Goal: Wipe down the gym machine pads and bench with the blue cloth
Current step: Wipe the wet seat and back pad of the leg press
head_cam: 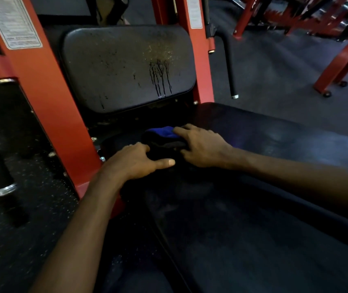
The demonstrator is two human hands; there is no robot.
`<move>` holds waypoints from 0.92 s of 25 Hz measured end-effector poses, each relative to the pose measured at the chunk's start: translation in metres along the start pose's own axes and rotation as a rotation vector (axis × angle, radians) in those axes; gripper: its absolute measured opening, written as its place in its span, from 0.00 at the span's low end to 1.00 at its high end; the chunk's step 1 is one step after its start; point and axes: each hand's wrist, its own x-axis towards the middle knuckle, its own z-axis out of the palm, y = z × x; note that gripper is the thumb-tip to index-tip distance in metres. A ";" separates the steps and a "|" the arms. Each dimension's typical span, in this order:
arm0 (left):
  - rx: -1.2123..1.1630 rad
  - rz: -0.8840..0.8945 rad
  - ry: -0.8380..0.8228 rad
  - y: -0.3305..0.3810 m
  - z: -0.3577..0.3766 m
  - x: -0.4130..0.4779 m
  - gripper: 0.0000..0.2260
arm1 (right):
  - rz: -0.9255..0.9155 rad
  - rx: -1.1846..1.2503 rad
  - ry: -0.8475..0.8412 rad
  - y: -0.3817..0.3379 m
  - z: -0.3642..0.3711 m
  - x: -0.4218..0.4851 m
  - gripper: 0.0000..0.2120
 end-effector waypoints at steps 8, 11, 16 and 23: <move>0.001 -0.003 -0.071 0.004 -0.005 0.007 0.48 | 0.408 -0.102 0.059 0.114 0.004 0.131 0.24; -0.005 0.011 -0.063 0.004 -0.004 0.010 0.48 | 0.546 -0.129 0.127 0.122 0.002 0.139 0.23; 0.094 -0.008 -0.122 0.022 -0.015 0.026 0.43 | 0.101 -0.121 0.036 0.028 0.025 0.123 0.25; 0.138 -0.026 -0.207 0.031 -0.024 0.042 0.45 | 0.495 -0.227 0.131 0.142 -0.001 0.130 0.21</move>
